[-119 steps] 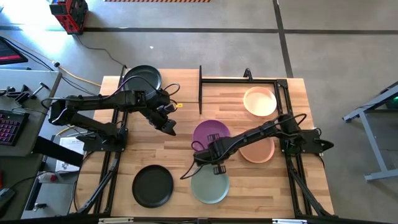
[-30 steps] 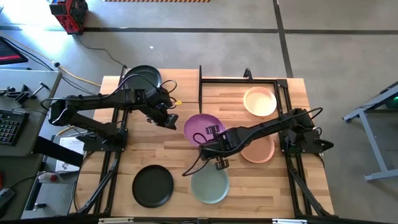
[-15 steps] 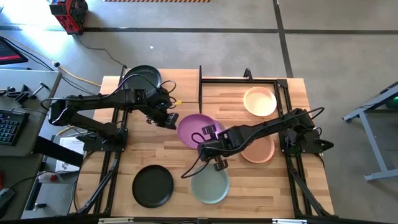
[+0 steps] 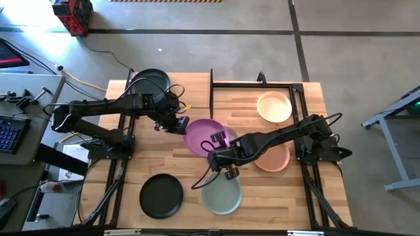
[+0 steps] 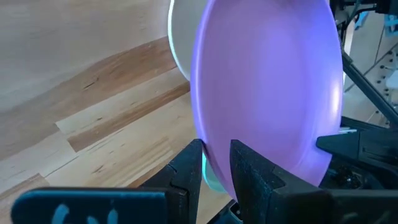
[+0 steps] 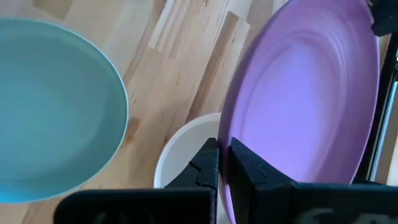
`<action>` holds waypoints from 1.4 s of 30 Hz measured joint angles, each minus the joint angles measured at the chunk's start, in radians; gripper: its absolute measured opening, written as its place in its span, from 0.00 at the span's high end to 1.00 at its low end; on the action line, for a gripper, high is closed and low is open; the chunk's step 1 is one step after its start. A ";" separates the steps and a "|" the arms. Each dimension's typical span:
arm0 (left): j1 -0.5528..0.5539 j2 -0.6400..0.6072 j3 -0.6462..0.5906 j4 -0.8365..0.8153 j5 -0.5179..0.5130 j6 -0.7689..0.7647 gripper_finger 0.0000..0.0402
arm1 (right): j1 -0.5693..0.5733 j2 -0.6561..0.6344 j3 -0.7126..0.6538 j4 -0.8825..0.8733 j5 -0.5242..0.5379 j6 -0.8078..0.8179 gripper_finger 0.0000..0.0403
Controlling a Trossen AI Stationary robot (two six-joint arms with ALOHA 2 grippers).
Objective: Place and stack plates onto a shelf
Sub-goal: Stack the violet plate on top of the black plate on the shelf
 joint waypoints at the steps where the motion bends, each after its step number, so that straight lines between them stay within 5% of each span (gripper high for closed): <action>1: 0.000 0.000 0.000 0.000 0.000 0.000 0.82 | -0.001 0.000 0.000 0.000 0.000 -0.002 1.00; 17: 0.000 0.000 0.000 -0.002 -0.001 0.031 0.83 | -0.002 -0.007 0.000 0.025 0.047 -0.011 1.00; 26: 0.000 0.001 0.000 0.002 -0.030 0.092 0.98 | -0.002 -0.007 0.001 0.031 0.039 -0.012 1.00; 33: 0.000 0.001 0.000 0.002 -0.038 0.103 0.99 | -0.002 -0.007 0.001 0.028 0.040 -0.014 1.00; 42: 0.027 0.000 0.000 -0.015 -0.053 0.140 0.99 | -0.003 -0.008 0.001 -0.015 0.169 -0.044 0.85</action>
